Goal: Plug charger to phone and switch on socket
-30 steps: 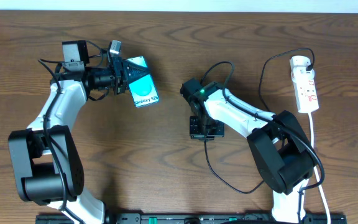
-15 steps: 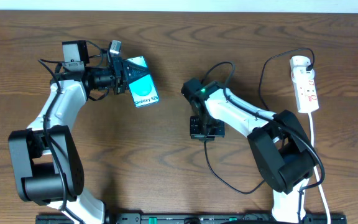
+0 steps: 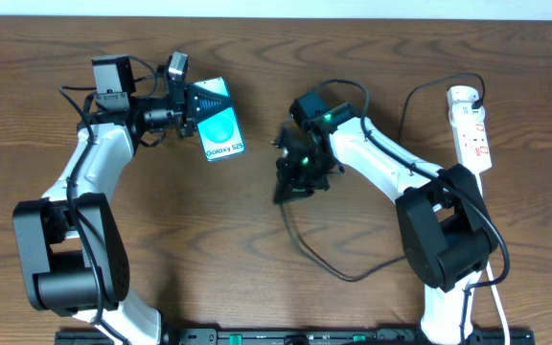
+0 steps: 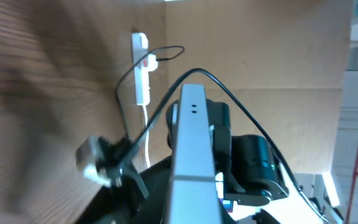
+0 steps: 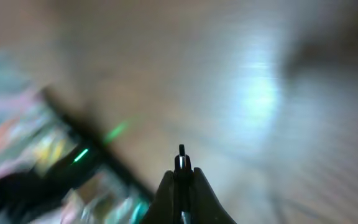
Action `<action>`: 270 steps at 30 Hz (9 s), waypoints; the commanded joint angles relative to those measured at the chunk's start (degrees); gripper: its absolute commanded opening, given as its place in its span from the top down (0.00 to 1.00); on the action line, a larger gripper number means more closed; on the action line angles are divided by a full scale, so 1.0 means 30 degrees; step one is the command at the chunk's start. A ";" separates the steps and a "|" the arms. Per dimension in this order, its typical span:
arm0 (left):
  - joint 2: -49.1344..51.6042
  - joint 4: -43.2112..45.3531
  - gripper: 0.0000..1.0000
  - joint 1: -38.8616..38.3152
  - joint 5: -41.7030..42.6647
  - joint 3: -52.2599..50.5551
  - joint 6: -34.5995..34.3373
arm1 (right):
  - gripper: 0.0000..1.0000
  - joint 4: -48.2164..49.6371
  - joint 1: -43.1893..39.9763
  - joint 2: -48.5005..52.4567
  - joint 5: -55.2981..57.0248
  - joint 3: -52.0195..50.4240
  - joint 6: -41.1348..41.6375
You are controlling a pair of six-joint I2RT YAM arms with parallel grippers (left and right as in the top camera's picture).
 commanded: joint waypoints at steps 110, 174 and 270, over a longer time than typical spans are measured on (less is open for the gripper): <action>-0.0109 0.9187 0.93 0.2004 -0.1275 0.0015 -0.8663 | 0.99 -0.1078 -0.1581 0.0058 1.7996 0.0146 0.8480; -0.0109 0.9187 0.93 0.2004 -0.1217 0.0015 -0.8590 | 0.79 -0.1275 -0.1290 0.1749 1.6123 -0.0189 0.9508; -0.0109 1.1132 0.93 0.1953 -0.1858 0.0015 -1.1599 | 0.99 -0.5093 -0.2142 0.0372 -0.9632 0.8721 -1.0688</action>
